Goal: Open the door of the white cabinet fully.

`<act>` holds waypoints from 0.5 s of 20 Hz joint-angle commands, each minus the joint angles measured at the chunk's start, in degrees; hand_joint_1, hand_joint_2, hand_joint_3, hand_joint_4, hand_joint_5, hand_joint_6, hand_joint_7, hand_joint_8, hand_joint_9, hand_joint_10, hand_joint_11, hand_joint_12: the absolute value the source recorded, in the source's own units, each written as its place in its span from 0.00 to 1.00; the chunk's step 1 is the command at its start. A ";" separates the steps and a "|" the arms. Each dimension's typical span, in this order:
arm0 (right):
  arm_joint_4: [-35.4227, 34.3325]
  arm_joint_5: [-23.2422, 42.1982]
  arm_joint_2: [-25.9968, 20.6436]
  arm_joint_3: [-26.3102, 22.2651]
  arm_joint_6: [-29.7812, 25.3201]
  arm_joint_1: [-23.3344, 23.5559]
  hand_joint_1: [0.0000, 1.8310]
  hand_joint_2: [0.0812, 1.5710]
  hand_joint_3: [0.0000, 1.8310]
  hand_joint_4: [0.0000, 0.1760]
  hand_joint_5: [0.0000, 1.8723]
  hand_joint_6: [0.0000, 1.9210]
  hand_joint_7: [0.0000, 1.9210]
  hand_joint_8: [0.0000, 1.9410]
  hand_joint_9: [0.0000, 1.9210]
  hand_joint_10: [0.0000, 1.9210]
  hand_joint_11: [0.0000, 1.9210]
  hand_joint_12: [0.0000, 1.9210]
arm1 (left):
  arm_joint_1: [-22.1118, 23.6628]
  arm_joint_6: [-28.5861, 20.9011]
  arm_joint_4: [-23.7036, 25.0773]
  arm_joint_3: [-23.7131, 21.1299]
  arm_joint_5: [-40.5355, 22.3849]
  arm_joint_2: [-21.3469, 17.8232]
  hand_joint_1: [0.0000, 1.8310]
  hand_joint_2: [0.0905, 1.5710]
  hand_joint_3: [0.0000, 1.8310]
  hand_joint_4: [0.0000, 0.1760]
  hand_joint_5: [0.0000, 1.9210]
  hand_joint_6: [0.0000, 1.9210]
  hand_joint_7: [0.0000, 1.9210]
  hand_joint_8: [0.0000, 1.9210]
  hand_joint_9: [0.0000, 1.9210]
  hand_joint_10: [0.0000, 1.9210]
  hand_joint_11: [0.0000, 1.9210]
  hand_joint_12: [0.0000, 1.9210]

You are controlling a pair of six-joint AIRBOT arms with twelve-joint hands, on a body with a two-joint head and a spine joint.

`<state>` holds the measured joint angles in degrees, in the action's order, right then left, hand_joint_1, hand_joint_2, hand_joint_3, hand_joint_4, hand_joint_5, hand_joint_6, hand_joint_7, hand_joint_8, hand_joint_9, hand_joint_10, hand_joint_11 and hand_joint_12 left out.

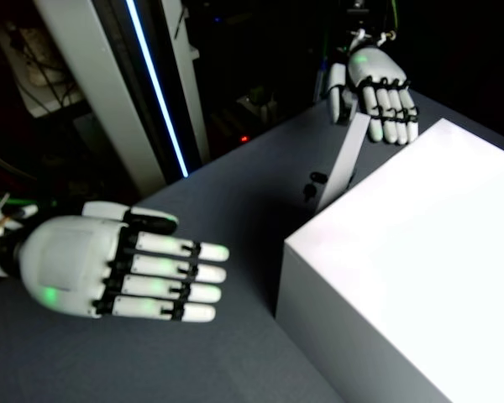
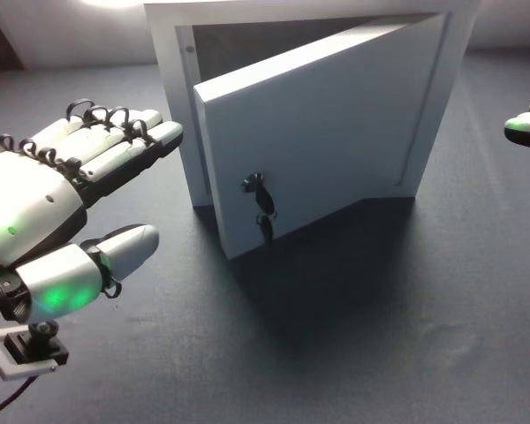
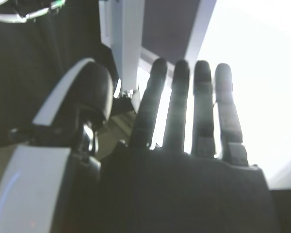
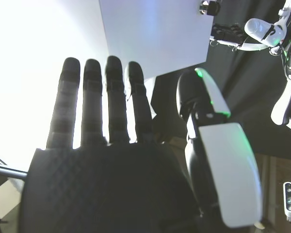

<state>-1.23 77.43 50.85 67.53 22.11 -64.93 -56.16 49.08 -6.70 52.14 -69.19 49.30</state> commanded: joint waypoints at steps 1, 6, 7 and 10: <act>-1.86 6.75 -0.15 0.35 -0.60 0.55 0.24 0.84 0.00 0.00 0.19 0.00 0.18 0.00 0.14 0.00 0.12 0.04 | 0.79 -0.41 -0.12 0.29 -7.26 0.14 0.00 1.00 0.07 0.00 0.04 0.00 0.03 0.00 0.05 0.00 0.00 0.20; -1.84 6.66 -0.13 0.44 -0.60 0.55 0.26 0.86 0.00 0.00 0.19 0.00 0.18 0.00 0.13 0.00 0.11 0.03 | 1.97 -0.41 0.04 1.09 -6.40 1.50 0.00 1.00 0.06 0.00 0.04 0.00 0.03 0.00 0.04 0.00 0.00 0.20; -1.84 6.64 -0.13 0.45 -0.60 0.55 0.25 0.86 0.00 0.00 0.18 0.00 0.17 0.00 0.12 0.00 0.11 0.03 | 2.24 -0.41 0.16 1.20 -6.22 1.72 0.00 1.00 0.06 0.00 0.05 0.00 0.03 0.00 0.05 0.00 0.00 0.21; -1.85 6.64 -0.11 0.45 -0.63 0.55 0.26 0.86 0.00 0.00 0.18 0.00 0.17 0.00 0.13 0.00 0.13 0.03 | 3.21 -0.50 0.87 1.53 -5.46 2.33 0.00 1.00 0.07 0.00 0.05 0.00 0.04 0.00 0.05 0.00 0.00 0.22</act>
<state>-1.21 77.25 50.87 67.77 22.09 -64.93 -53.67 48.97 -6.07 53.56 -68.01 51.64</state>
